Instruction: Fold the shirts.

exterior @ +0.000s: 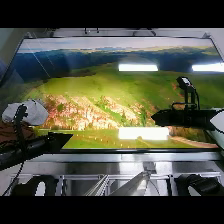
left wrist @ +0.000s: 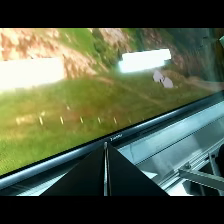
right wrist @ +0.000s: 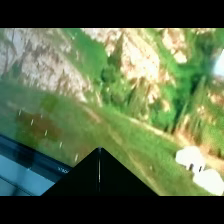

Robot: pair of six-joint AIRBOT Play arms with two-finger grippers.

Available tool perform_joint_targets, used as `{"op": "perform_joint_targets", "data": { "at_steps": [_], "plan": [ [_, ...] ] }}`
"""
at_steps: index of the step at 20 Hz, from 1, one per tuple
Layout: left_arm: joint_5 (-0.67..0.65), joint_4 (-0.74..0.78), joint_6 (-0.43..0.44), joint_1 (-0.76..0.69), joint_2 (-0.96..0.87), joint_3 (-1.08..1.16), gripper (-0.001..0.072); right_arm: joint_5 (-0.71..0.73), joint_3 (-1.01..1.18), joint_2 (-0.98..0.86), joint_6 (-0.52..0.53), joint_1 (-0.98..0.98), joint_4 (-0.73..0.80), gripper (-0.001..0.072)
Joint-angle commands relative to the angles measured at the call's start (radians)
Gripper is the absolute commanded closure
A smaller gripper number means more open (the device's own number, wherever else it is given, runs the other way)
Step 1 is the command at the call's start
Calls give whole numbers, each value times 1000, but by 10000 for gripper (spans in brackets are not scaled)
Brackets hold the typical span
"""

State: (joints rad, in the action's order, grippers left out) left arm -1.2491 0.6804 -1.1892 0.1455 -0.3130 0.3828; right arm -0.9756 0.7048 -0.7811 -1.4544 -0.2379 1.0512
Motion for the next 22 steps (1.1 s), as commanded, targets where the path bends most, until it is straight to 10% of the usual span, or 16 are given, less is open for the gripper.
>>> {"op": "perform_joint_targets", "data": {
  "at_steps": [1, 4, 7, 11, 16, 22],
  "plan": [
    [1, 9, 2, 0, 1, -1, 692, 0, -1, 1, 0, -1, 0, 692],
    [10, 114, -8, 2, 0, 24, 686, 0, -1, 1, 0, -1, 0, 692],
    [85, 477, -93, 69, -10, 190, -10, 0, -1, 1, 0, -1, 0, 692],
    [249, 768, -102, 331, -197, 438, -12, 0, -1, 1, 0, -1, 0, 692],
    [174, 612, -97, 659, -683, 648, -11, 0, -1, 1, 0, -1, 0, 692],
    [-6, 555, -42, 635, -1183, 882, -11, 0, -1, 1, 0, -1, 0, 692]
  ]
}}
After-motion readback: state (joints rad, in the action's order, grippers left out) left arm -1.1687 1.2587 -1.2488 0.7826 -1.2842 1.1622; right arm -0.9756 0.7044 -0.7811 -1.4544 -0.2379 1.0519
